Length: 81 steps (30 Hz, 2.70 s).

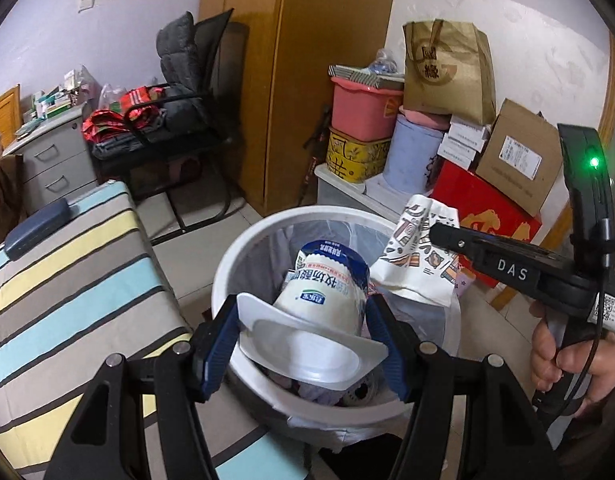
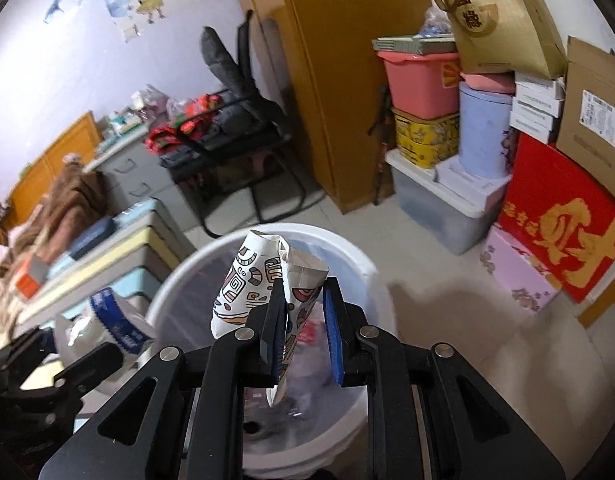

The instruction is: Collect trash

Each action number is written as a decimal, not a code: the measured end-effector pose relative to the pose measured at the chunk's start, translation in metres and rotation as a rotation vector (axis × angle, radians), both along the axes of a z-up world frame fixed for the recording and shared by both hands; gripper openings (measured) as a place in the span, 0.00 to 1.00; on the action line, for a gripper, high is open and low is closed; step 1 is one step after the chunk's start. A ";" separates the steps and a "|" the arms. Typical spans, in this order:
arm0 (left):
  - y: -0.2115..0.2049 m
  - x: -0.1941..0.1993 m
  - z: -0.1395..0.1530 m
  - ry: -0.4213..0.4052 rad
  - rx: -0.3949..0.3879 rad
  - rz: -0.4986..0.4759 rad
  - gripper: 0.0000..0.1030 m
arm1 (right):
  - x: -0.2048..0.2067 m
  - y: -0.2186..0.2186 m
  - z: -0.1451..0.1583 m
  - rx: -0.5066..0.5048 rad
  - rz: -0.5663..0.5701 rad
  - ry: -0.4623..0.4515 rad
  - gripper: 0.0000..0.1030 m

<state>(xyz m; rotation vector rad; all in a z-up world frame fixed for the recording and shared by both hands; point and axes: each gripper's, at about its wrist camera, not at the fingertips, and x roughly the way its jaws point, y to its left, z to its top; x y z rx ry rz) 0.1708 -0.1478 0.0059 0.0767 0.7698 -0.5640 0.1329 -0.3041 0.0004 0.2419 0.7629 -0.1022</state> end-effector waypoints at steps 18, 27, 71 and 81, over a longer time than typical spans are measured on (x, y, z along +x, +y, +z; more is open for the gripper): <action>-0.010 0.004 -0.008 0.019 0.015 0.024 0.72 | 0.009 -0.003 -0.002 -0.013 0.020 0.036 0.59; 0.009 -0.010 0.003 -0.004 -0.007 0.067 0.73 | -0.004 0.007 0.008 0.000 0.019 -0.008 0.59; 0.121 -0.156 -0.004 -0.178 0.077 0.506 0.73 | -0.113 0.114 -0.003 -0.037 0.315 -0.181 0.59; 0.126 -0.158 -0.004 -0.172 0.075 0.521 0.73 | -0.116 0.119 -0.001 -0.040 0.316 -0.188 0.59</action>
